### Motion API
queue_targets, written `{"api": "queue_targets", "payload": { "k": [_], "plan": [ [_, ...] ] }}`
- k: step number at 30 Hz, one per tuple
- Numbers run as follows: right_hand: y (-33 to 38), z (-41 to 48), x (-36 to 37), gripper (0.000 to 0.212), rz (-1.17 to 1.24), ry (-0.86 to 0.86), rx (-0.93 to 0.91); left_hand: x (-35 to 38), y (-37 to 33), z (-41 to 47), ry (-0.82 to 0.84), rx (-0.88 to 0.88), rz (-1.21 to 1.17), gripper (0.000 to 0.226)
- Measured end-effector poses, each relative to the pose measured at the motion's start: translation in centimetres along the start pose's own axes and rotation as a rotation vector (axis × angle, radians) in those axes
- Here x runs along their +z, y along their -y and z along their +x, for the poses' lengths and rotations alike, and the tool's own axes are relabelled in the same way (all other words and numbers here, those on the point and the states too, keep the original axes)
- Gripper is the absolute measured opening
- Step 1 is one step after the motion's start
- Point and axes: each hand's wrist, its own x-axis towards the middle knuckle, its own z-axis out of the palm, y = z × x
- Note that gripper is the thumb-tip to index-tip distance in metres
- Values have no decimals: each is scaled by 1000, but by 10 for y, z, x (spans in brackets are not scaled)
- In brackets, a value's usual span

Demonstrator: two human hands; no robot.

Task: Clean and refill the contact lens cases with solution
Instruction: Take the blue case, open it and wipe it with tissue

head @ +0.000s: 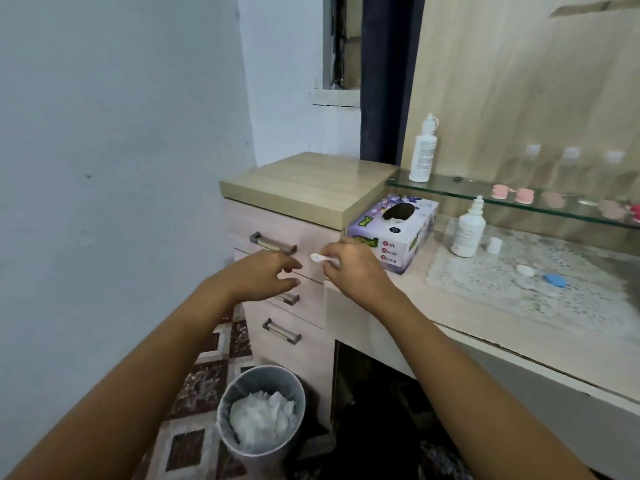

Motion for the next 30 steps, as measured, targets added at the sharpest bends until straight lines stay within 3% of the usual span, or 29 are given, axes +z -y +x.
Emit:
{"api": "queue_targets", "payload": {
  "k": [14,30],
  "plan": [
    [38,26,107,27,83,177,-57,67,99,-35,40,-218,-81,39],
    [-3,8,244,28,92,514,136,183,150,-43,134,-315,-256,40]
  ]
}}
